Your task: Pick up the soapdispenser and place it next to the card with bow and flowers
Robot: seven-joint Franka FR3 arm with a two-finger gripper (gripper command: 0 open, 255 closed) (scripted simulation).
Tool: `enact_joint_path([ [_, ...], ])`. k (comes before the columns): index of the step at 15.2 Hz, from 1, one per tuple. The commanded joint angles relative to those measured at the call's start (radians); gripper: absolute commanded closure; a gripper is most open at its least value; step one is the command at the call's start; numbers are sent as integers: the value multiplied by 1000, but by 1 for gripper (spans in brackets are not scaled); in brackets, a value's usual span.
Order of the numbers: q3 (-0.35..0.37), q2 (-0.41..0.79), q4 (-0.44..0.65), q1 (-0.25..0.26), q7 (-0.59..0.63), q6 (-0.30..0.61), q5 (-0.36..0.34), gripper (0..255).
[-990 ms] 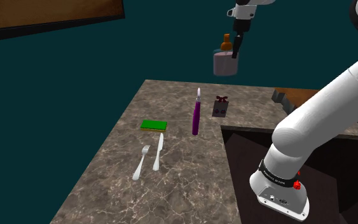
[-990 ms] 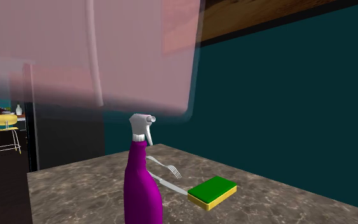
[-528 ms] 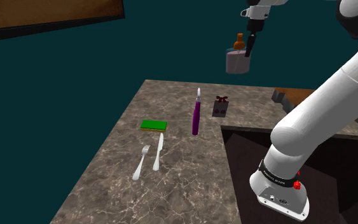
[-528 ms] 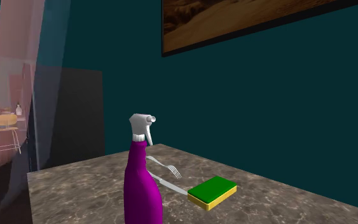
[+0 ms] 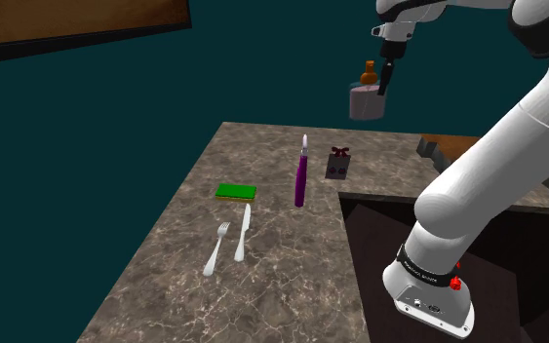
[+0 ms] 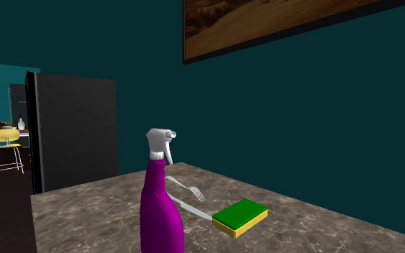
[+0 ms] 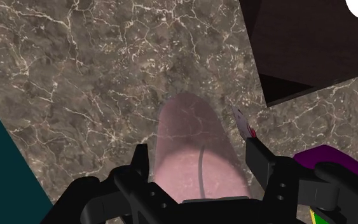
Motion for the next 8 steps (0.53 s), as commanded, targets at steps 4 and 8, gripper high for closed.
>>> enact_joint_path([
  [4,-4,-4,-72,-3,4,69,-5,255],
  [8,-9,0,-122,-5,5,123,-6,255],
])
